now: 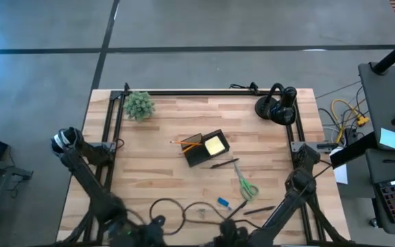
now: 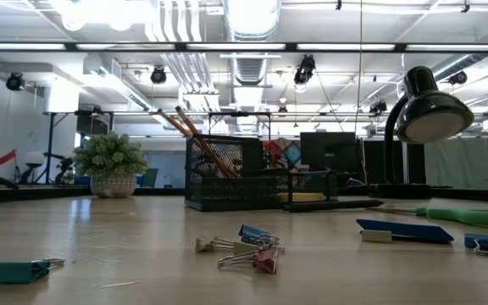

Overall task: Pick and place office supplies into organizer
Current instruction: Put the top black pen into the black desk organizer

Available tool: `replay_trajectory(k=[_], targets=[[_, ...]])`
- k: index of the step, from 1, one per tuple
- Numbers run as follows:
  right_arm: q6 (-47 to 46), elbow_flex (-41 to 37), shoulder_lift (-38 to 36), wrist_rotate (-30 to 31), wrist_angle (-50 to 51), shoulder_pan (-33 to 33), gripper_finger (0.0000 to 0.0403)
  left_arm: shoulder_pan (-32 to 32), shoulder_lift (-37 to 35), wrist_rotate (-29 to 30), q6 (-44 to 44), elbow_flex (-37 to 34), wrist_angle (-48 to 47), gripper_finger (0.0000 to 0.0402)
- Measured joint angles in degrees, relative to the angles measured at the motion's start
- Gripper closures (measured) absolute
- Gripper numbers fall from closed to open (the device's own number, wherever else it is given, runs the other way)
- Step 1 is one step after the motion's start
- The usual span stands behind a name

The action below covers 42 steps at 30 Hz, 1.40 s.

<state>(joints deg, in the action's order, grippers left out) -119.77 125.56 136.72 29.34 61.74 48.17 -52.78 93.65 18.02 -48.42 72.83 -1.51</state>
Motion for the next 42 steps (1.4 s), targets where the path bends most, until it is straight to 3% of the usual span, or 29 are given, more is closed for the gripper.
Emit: replay_trajectory(k=[7, 12, 16, 20, 23, 25, 28, 32, 39, 42], targets=[[0.27, -1.61, -4.88, -1.42, 19.25, -0.01, 0.0394, 11.3, -0.04, -11.75, 4.79, -2.42, -0.31, 0.03], [3.3, -11.15, -12.42, -4.42, 24.85, -1.51, 0.0394, 21.36, -0.04, -16.46, 8.44, -3.41, -1.03, 0.03], [9.47, -26.84, -20.68, -5.6, 18.23, -3.77, 0.0394, 25.75, -0.1, -17.16, 10.15, -6.18, -2.05, 0.03], [14.33, -47.58, -31.96, -11.04, -1.72, -7.68, 0.0394, 26.01, -0.81, -16.23, 8.82, -9.08, -5.41, 0.03], [12.03, -60.68, -39.29, -10.95, -14.93, -11.22, 0.0394, 26.23, -1.03, -15.24, 3.98, -11.95, -5.76, 0.03], [8.21, -66.08, -43.25, -9.16, -16.75, -13.42, 0.0394, 26.63, -1.01, -12.67, 1.47, -13.55, -4.82, 0.03], [6.29, -71.48, -47.58, -7.96, -15.88, -16.88, 0.0394, 27.45, -1.11, -10.14, 0.73, -15.47, -3.83, 0.03], [11.39, -74.5, -51.2, -7.67, -16.63, -22.45, 0.0394, 28.66, -1.11, -10.05, 1.06, -15.62, -3.22, 0.03], [23.87, -79.77, -51.12, -11.36, -30.32, -32.98, 0.0394, 32.63, -1.11, -10.01, 1.59, -15.78, -3.11, 0.03], [24.74, -81.14, -50.29, -11.78, -31.4, -35.19, 0.0394, 34.1, -1.11, -10.69, 3.6, -15.84, -3.23, 0.03]])
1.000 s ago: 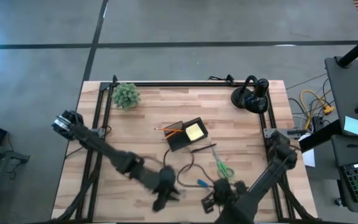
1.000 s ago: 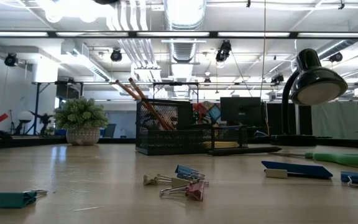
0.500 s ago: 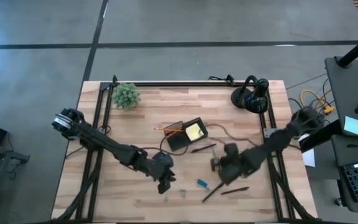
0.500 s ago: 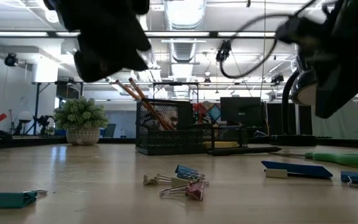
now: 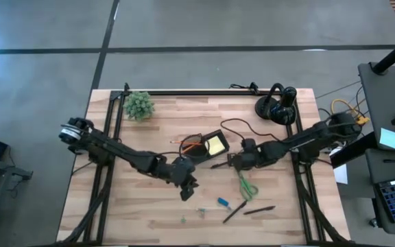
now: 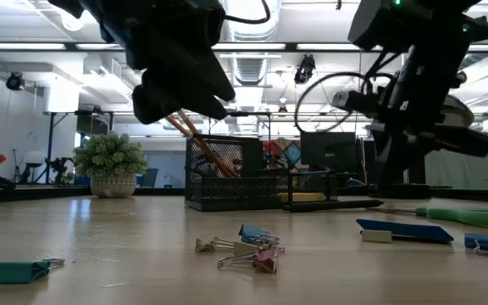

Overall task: Pick and place office supplies into organizer
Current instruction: Put the top black pen into the black desk organizer

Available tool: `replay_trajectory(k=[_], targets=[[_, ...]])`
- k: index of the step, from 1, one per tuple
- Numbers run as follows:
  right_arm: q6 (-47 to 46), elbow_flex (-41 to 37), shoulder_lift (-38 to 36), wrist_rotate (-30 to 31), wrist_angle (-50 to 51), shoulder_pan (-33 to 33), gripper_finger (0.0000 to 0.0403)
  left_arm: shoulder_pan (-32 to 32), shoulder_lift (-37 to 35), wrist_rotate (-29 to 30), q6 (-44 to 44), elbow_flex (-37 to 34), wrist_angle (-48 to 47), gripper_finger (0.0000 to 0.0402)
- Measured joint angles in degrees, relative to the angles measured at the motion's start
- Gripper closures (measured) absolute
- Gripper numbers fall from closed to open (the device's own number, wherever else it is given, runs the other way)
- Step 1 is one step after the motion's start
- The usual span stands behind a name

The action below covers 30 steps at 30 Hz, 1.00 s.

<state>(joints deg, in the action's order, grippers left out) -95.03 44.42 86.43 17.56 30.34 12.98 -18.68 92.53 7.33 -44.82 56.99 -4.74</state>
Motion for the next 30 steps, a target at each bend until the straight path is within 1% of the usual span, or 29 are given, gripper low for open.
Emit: replay_trajectory(k=[6, 12, 15, 18, 24, 30], targets=[[2.54, -0.77, -0.02, -1.92, 1.21, -1.03, 0.0394, 1.27, 0.0, -1.02, 1.09, 0.0, 0.11, 0.03], [2.68, -1.61, 2.08, -2.26, -1.77, -1.39, 0.0394, 2.33, 0.0, -1.15, 3.11, 0.0, 0.25, 0.03], [4.17, -1.64, 4.42, -3.44, -4.25, -1.76, 0.0394, 2.56, 0.0, -1.11, 3.24, 0.0, 0.31, 0.03], [5.06, -1.27, 5.22, -4.06, -4.43, -2.06, 0.0394, 2.56, 0.0, -1.47, 3.25, -0.02, 0.29, 0.03], [5.07, -0.74, 1.67, -2.99, -2.46, -2.05, 0.0394, 2.56, 0.0, -2.98, 3.28, -0.26, 0.25, 0.03], [5.04, -0.74, 1.21, -2.51, -1.75, -3.07, 0.0394, 2.58, 0.0, -2.99, 3.29, -0.28, 0.23, 0.03]])
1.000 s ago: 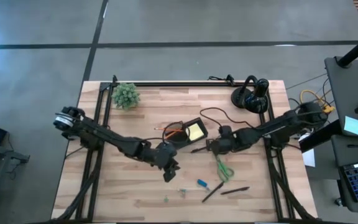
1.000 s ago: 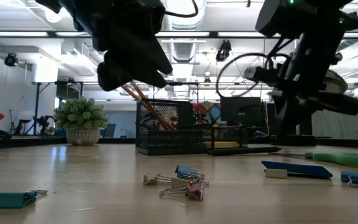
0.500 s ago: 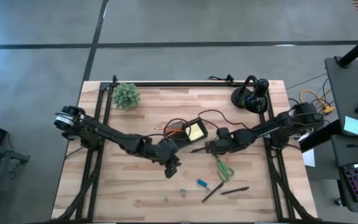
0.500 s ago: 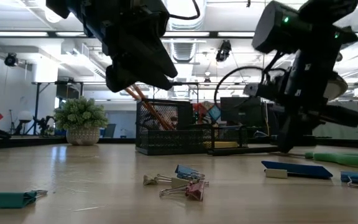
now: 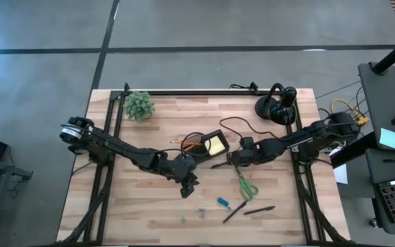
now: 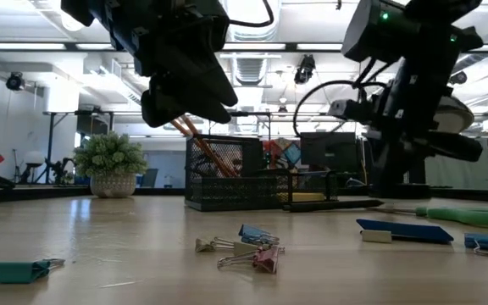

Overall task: Pick and place office supplies into organizer
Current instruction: Put the top black pen into the black desk organizer

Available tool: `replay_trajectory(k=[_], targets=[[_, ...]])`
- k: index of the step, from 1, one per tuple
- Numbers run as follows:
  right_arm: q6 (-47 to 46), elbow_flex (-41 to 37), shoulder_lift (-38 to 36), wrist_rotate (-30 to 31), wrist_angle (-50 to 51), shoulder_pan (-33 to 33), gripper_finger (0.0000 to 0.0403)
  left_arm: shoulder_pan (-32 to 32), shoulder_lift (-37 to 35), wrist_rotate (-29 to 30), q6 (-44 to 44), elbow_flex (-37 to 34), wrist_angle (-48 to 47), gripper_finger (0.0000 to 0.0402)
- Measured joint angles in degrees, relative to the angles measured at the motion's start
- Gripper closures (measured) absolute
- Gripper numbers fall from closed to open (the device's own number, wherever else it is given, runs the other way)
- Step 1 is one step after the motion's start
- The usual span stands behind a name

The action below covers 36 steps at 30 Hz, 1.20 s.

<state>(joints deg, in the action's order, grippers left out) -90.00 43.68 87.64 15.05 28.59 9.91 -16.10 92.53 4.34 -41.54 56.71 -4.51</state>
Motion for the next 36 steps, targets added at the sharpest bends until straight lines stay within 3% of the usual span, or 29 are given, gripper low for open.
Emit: replay_trajectory(k=[14, 24, 36], targets=[[0.46, -0.09, 4.49, -1.49, -1.35, -0.8, 0.0394, -0.02, 0.02, -0.2, -0.07, -0.23, 0.06, 0.03], [1.48, 0.77, -0.41, 2.84, -1.35, -1.3, 0.0394, -0.02, -0.11, -0.17, -0.06, -0.17, 2.07, 0.03], [2.67, 0.7, 5.14, 0.19, -2.06, -2.18, 0.0394, -0.02, -0.11, -0.23, -0.08, -1.16, 2.6, 0.03]])
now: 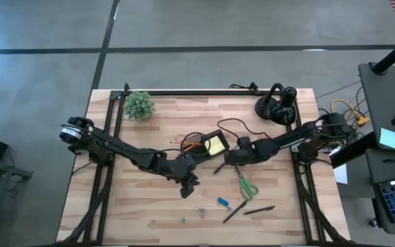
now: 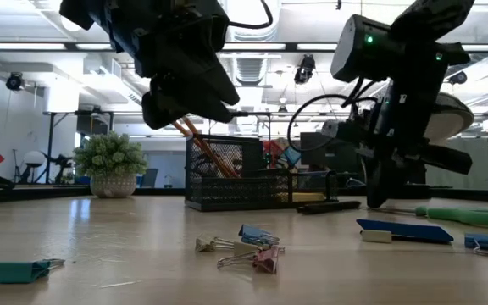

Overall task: Pick and place office supplies into organizer
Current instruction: Put the top black pen into the black desk organizer

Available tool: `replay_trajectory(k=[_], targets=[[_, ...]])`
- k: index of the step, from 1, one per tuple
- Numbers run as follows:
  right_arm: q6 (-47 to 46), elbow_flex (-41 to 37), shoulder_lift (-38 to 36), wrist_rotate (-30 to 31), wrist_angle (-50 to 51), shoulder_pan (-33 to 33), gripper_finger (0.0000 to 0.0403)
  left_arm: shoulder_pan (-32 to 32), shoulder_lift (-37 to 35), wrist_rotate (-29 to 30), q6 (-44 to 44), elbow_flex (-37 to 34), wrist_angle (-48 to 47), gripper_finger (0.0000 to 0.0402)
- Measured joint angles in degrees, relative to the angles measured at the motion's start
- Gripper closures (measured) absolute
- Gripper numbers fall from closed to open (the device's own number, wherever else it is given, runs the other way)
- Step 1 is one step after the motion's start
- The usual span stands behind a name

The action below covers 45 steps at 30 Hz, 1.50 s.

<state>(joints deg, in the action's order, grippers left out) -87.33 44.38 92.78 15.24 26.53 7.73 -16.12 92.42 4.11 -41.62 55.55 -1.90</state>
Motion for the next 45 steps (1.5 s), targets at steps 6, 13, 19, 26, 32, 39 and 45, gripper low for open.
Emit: replay_trajectory(k=[6, 13, 19, 26, 32, 39, 45], targets=[[-1.03, 0.17, 0.09, 0.33, -0.14, -0.24, 0.0394, -0.02, 0.0, -0.67, -0.04, -0.7, -0.02, 0.03], [-1.17, 1.46, -2.88, 4.27, -0.46, -0.25, 0.0394, -0.04, 0.0, -0.79, -0.01, -0.39, 0.44, 0.03], [-1.13, 1.9, 0.14, 4.27, -1.71, -0.68, 0.0394, -0.04, 0.0, -0.82, 0.0, -0.66, 0.99, 0.03], [-0.06, 2.09, 3.39, 4.25, -5.73, -1.97, 0.0394, -0.04, 0.0, -0.88, 0.01, -0.74, 0.91, 0.03], [2.09, 3.4, 2.6, 4.39, -3.96, -2.48, 0.0394, -0.11, 0.0, -1.02, 0.01, -0.84, 0.9, 0.03], [3.77, 3.8, 2.53, 5.36, -2.36, -4.6, 0.0394, -0.11, 0.0, -0.99, 0.04, -1.09, 0.93, 0.03], [6.37, 3.82, 2.81, 3.97, -3.45, -6.12, 0.0394, -0.13, 0.0, -0.99, 0.03, -1.6, 0.86, 0.03]])
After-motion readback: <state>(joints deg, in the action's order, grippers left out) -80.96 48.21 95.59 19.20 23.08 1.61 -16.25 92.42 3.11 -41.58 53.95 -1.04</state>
